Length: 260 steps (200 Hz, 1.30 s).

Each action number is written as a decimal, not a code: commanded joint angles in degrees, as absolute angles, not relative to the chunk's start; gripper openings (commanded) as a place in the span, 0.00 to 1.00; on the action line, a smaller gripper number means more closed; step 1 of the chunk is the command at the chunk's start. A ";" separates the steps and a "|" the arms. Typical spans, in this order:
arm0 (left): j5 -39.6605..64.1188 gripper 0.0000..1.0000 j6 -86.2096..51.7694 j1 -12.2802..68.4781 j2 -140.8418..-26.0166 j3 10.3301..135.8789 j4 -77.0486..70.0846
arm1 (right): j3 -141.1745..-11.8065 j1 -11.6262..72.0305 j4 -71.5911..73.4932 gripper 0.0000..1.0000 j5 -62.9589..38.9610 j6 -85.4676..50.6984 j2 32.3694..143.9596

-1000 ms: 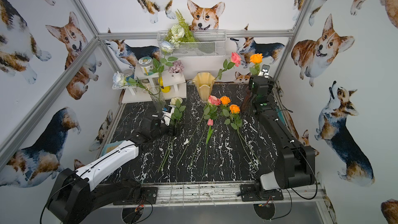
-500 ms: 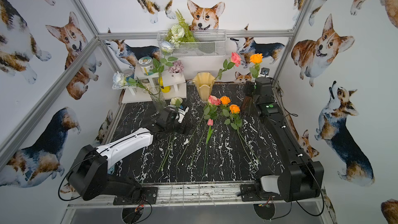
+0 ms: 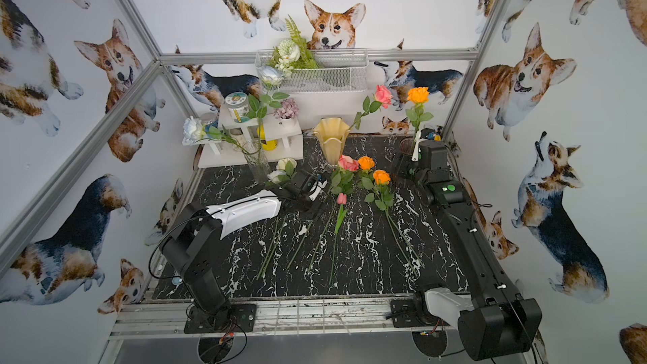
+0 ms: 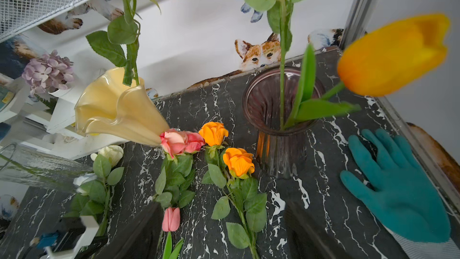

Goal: Arrange the flowers in different vases according to their variety
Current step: Pick up the flower at the center of the board.

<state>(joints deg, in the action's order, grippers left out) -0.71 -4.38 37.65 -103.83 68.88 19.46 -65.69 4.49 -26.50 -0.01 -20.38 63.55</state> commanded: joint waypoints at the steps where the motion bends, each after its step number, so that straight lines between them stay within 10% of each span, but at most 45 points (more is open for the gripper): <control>1: -2.49 0.80 -5.04 38.13 -106.29 71.13 21.88 | -65.70 4.57 -29.08 0.82 -1.84 -21.58 61.43; 165: -4.92 0.48 -7.54 38.41 -118.12 79.10 22.90 | -66.18 4.57 -33.66 0.81 -5.18 -23.29 57.77; 260: -4.01 0.12 -6.77 38.41 -117.98 77.93 20.79 | -64.57 4.57 -33.06 0.81 -5.97 -24.38 56.35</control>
